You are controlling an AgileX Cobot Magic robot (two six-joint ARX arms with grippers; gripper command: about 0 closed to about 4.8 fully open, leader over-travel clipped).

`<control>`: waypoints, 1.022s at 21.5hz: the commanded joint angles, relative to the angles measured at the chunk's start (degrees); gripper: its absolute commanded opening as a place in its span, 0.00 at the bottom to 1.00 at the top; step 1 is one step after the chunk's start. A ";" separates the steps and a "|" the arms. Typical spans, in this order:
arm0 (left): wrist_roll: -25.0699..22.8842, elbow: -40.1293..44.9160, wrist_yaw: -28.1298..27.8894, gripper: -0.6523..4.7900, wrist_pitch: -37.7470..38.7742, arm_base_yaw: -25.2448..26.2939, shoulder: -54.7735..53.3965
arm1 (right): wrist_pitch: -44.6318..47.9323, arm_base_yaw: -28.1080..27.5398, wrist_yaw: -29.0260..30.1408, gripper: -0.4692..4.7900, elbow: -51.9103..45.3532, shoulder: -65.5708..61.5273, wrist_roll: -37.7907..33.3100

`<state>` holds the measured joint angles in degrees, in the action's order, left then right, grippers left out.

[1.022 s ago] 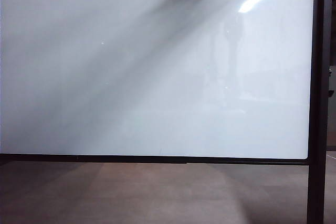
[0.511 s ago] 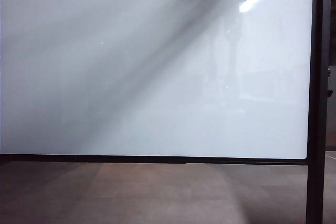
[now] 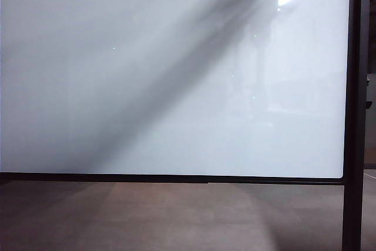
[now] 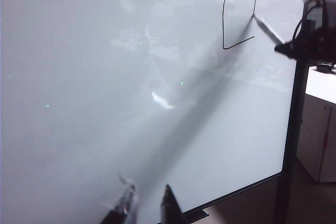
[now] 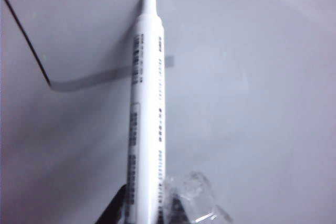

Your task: Reach to the right to find the marker pen, pick it up, and write the number 8 on the whiteboard.

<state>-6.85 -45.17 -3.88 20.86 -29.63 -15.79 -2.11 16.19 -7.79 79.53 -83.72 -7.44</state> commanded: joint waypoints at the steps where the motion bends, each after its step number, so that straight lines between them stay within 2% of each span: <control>1: -0.20 -0.31 0.04 0.24 -0.13 0.07 -0.04 | 0.22 0.11 0.00 0.08 -3.41 0.13 -1.57; 6: -0.20 -0.31 0.04 0.24 -0.09 0.07 -0.02 | 1.49 0.17 0.02 0.08 -4.09 2.58 -1.53; 13: -0.20 -0.31 0.00 0.24 0.28 0.07 -0.02 | 7.02 6.56 0.55 0.08 -4.46 3.50 1.07; 22: -0.20 -0.31 0.15 0.24 0.96 0.07 0.02 | 8.52 6.88 3.93 0.08 -1.64 -0.42 -0.13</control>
<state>-6.85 -45.17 -3.88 22.13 -29.67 -15.75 4.14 23.00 -4.27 77.52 -84.16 -7.27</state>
